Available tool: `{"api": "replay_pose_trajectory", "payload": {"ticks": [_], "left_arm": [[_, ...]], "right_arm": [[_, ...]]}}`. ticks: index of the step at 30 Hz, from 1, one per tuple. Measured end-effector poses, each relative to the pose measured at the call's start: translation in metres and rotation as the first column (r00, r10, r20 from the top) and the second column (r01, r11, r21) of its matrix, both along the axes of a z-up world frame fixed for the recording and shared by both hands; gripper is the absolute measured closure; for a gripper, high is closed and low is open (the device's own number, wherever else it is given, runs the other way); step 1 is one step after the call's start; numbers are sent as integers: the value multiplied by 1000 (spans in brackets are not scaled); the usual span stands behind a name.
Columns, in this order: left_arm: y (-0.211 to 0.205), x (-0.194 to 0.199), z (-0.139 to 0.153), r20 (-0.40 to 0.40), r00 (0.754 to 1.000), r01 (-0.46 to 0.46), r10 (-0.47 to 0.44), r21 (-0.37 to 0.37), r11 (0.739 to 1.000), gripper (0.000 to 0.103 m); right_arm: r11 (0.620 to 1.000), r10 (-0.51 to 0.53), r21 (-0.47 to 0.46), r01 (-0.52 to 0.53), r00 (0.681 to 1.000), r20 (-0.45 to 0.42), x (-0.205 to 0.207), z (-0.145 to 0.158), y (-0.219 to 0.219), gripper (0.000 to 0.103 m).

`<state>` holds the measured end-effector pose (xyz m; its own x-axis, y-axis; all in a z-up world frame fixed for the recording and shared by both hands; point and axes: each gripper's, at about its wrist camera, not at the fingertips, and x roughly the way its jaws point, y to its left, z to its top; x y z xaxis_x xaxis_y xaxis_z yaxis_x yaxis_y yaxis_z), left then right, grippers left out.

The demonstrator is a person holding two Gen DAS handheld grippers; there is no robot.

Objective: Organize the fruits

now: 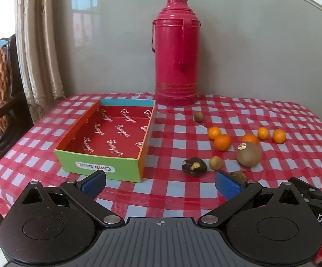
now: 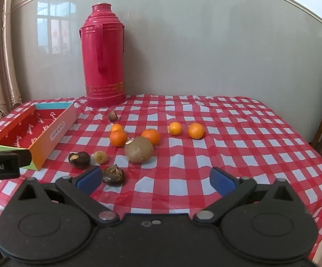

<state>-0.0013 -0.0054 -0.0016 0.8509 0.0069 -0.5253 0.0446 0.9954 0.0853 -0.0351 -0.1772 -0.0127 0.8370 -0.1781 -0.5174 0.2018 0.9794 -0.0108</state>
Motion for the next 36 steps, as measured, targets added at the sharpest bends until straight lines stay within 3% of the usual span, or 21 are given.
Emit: {"api": "replay_pose_trajectory", "payload": {"ticks": [2, 7, 11, 36], "left_arm": [[-6, -1, -4, 0, 1000, -4, 4, 27, 1000, 0], [3, 10, -8, -61, 998, 11, -14, -50, 999, 0], [-2, 16, -16, -75, 997, 7, -9, -30, 1000, 0], [3, 10, -15, -37, 999, 28, -29, -15, 999, 0]], "right_arm": [[1000, 6, -4, -6, 1000, 1, -1, -3, 2, 6], [1000, 1, -8, -2, 1000, -15, -4, -4, 4, 6], [1000, 0, 28, 2, 999, -49, 16, -15, -7, 6], [999, 6, 48, -4, 999, -48, 17, -19, -8, 6]]}}
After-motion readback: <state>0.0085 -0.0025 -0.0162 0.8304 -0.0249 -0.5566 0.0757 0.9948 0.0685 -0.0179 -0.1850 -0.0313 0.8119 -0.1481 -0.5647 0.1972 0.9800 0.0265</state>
